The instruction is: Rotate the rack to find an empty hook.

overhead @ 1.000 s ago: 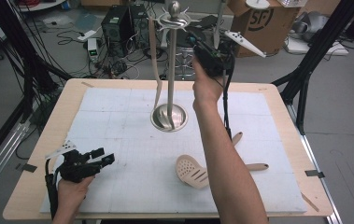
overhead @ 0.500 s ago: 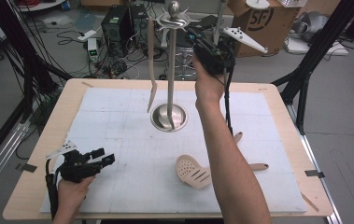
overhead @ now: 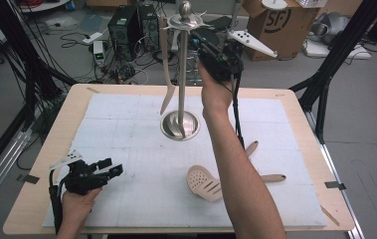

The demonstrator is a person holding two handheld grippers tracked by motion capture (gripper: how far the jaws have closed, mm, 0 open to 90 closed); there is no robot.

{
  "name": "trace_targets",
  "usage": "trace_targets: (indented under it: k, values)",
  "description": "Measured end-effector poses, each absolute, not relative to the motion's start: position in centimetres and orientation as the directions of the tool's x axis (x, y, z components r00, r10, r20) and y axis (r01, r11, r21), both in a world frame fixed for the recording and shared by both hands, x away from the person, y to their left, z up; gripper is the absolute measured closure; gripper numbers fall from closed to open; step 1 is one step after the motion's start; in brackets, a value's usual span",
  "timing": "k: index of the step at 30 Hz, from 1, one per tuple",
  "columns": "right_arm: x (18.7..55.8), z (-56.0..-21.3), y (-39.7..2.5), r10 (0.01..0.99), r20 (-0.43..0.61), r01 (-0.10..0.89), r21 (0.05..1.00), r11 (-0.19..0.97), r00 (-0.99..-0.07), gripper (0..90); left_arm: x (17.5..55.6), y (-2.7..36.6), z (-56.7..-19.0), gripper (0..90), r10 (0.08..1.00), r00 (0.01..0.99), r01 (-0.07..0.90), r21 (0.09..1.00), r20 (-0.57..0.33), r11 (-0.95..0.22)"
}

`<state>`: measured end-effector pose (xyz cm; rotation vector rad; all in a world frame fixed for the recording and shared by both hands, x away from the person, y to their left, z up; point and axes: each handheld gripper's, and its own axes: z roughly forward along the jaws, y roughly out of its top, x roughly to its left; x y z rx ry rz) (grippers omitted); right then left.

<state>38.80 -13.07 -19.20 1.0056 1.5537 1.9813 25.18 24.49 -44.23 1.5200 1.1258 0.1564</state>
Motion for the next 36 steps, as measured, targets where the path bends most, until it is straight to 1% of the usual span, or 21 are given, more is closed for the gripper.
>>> trace_targets:
  k: [5, 10, 18, 23, 26, 29, 33, 36]
  values:
    - [38.6, -18.9, -11.9, 0.697, 0.271, 0.102, 0.956, -0.275, -0.664, 90.0, 25.2, 24.6, -44.3, 29.1, 0.707, 0.524, 0.549, 0.823, -0.476, 0.147]
    - [38.9, -18.7, -10.8, 0.688, 0.29, 0.121, 0.951, -0.284, -0.666, 90.0, 25.2, 24.6, -44.2, 29.2, 0.705, 0.524, 0.546, 0.824, -0.477, 0.151]
    - [39.2, -18.9, -9.8, 0.686, 0.285, 0.127, 0.954, -0.273, -0.67, 90.0, 25.2, 24.7, -44.2, 29.2, 0.705, 0.524, 0.544, 0.825, -0.478, 0.154]
    - [39.0, -18.9, -10.0, 0.687, 0.272, 0.128, 0.959, -0.254, -0.674, 89.9, 25.2, 24.8, -44.2, 29.3, 0.706, 0.523, 0.544, 0.825, -0.478, 0.155]
    - [38.7, -19.2, -10.9, 0.673, 0.3, 0.143, 0.95, -0.279, -0.676, 88.6, 25.2, 24.6, -44.2, 29.3, 0.705, 0.527, 0.547, 0.824, -0.475, 0.146]
    - [38.5, -19.4, -11.8, 0.677, 0.304, 0.151, 0.949, -0.277, -0.671, 83.7, 25.2, 24.5, -44.2, 29.3, 0.705, 0.531, 0.548, 0.825, -0.471, 0.138]
    - [38.0, -19.7, -12.7, 0.685, 0.308, 0.158, 0.948, -0.274, -0.66, 71.1, 25.2, 24.7, -44.2, 29.2, 0.71, 0.524, 0.546, 0.825, -0.471, 0.145]
    - [37.9, -20.1, -13.4, 0.681, 0.325, 0.18, 0.944, -0.277, -0.656, 64.6, 25.2, 24.7, -44.2, 29.3, 0.711, 0.523, 0.546, 0.825, -0.47, 0.144]
